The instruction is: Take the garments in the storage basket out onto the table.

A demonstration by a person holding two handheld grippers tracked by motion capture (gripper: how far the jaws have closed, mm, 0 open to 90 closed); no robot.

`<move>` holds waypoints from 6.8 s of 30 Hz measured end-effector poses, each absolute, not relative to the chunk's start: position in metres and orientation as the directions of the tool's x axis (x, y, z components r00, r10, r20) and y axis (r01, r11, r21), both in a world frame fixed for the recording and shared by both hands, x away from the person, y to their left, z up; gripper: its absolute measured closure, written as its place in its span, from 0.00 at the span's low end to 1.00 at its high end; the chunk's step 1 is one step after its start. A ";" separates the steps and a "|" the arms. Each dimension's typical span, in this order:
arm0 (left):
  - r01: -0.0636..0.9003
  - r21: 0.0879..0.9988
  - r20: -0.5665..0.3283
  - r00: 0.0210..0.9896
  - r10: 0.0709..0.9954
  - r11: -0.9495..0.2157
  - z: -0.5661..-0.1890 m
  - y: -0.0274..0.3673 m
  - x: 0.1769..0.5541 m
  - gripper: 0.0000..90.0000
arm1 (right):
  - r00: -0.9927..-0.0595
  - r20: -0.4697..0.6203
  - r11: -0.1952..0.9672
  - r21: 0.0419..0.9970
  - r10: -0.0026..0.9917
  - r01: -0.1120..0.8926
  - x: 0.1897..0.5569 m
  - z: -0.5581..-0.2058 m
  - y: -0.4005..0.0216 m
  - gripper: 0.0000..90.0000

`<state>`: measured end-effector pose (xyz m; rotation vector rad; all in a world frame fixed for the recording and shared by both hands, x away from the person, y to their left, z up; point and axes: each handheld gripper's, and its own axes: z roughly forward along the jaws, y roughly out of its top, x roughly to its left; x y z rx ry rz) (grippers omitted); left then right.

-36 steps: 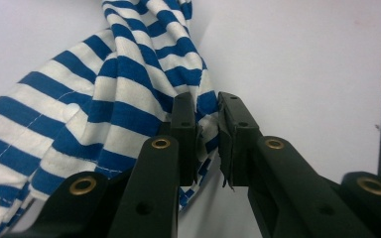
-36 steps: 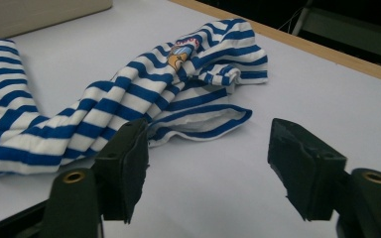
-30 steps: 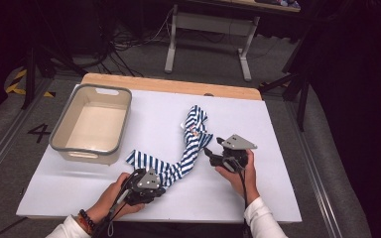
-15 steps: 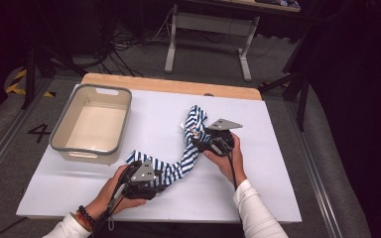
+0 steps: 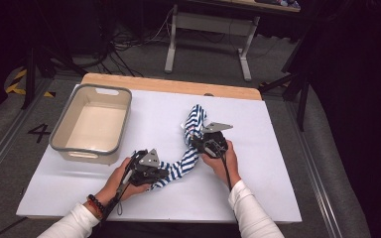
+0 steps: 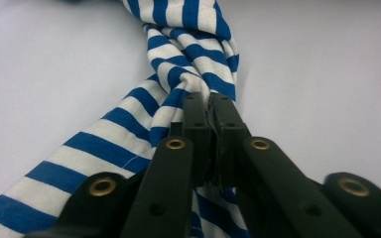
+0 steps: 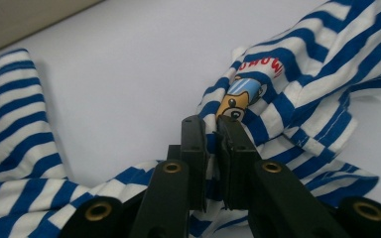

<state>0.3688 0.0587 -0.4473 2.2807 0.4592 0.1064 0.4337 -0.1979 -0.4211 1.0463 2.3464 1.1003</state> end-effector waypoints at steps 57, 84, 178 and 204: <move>0.278 0.712 -0.026 0.928 0.371 -0.645 -0.454 0.076 0.345 0.94 | -0.563 -0.088 0.436 0.733 0.822 0.522 0.412 -0.444 -0.227 0.81; 0.212 0.777 0.055 0.915 0.400 -0.593 -0.423 0.092 0.321 0.90 | -0.507 -0.033 0.297 0.842 0.861 0.451 0.378 -0.422 -0.277 0.82; 0.148 0.847 0.046 0.937 0.348 -0.511 -0.415 0.058 0.327 0.54 | -0.716 -0.154 0.484 0.828 0.681 0.282 0.401 -0.390 -0.162 0.94; 0.205 0.804 0.166 0.823 0.543 -0.558 -0.415 0.004 0.428 0.39 | -0.543 -0.075 0.344 0.843 0.836 0.414 0.371 -0.410 -0.297 0.43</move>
